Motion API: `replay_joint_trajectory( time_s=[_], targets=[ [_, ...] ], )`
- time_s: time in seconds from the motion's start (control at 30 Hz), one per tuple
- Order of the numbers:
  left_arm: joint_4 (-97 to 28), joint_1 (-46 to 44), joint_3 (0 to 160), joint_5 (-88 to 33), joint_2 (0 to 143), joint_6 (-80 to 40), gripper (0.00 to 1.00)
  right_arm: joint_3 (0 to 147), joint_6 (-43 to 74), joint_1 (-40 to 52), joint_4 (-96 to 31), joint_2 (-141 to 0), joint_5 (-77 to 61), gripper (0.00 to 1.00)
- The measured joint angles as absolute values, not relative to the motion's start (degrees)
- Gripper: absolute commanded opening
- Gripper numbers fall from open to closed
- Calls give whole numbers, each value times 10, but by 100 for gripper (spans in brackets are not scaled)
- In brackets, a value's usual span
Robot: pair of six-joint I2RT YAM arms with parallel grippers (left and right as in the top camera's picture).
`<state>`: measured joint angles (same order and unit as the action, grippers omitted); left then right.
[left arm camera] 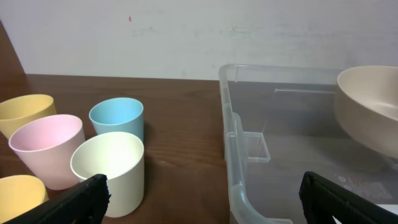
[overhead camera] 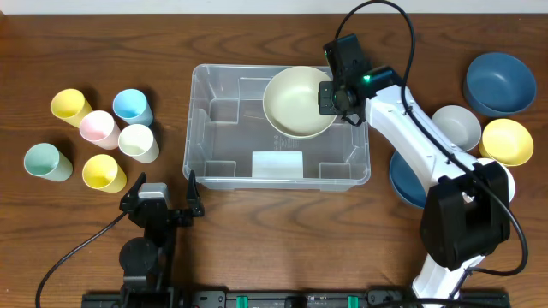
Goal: Pack container
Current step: 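Lower the cream bowl into the bin and open the right gripper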
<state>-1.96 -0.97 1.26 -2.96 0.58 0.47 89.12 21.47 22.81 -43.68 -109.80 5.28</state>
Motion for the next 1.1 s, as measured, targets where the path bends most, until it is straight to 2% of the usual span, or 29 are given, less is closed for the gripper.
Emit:
replay_joint_trajectory(
  time_s=[0.57, 0.8, 0.93, 1.1],
  targets=[
    [-20, -10, 13, -30, 6, 5, 98, 891, 215, 228, -436, -1103, 63, 2],
    [-20, -10, 13, -30, 6, 5, 98, 891, 216, 228, -436, -1103, 65, 14],
    [-20, -10, 13, -30, 6, 5, 98, 891, 218, 228, -435, -1103, 67, 15],
    [-20, -10, 13, -30, 6, 5, 98, 891, 219, 228, -435, -1103, 70, 24]
  ],
)
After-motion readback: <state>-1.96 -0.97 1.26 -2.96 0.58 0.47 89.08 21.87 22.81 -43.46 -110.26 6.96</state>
